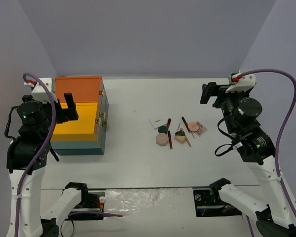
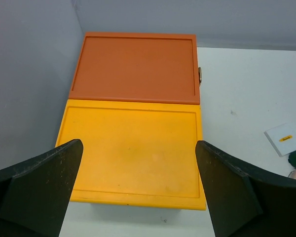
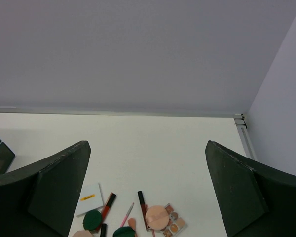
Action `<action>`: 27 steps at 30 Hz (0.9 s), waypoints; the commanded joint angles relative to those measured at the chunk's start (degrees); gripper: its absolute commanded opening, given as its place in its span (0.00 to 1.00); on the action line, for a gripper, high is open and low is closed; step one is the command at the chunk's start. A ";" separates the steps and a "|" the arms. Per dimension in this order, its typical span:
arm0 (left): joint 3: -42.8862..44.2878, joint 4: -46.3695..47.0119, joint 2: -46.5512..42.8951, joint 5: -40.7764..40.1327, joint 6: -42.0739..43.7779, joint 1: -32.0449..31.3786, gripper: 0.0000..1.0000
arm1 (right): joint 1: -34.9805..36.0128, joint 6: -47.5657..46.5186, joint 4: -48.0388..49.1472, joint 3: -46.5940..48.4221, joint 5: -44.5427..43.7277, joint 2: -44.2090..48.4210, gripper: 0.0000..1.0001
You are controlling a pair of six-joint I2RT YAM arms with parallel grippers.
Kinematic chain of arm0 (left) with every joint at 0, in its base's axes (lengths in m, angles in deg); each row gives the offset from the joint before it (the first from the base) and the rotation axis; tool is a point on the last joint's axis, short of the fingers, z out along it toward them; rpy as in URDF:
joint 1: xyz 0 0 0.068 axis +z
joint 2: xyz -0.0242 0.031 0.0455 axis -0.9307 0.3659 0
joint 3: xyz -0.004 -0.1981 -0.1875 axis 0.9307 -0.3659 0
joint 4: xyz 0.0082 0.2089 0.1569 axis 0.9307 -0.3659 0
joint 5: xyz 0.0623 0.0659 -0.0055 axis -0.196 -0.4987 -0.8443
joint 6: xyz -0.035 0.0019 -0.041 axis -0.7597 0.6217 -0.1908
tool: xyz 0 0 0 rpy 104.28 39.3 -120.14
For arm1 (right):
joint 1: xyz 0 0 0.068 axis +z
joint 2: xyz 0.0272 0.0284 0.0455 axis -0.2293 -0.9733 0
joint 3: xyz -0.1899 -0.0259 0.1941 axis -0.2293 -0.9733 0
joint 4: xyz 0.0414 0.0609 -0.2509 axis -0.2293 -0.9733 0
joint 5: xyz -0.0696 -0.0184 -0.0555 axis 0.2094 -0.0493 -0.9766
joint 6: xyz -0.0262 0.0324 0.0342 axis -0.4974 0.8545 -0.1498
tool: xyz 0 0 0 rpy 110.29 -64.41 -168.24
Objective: Organize the makeup
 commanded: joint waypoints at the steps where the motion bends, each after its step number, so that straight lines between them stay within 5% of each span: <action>1: 0.62 4.52 0.75 2.96 -1.08 0.45 0.97 | 0.21 -0.23 6.95 -0.97 3.14 0.07 1.00; 15: 10.17 0.77 15.38 8.10 -10.58 -1.85 0.97 | 0.21 4.13 6.08 -2.81 12.56 -5.22 1.00; 27: 26.62 -1.84 37.43 0.52 -12.54 -15.66 0.97 | 0.21 6.00 3.75 -3.88 14.48 -9.23 1.00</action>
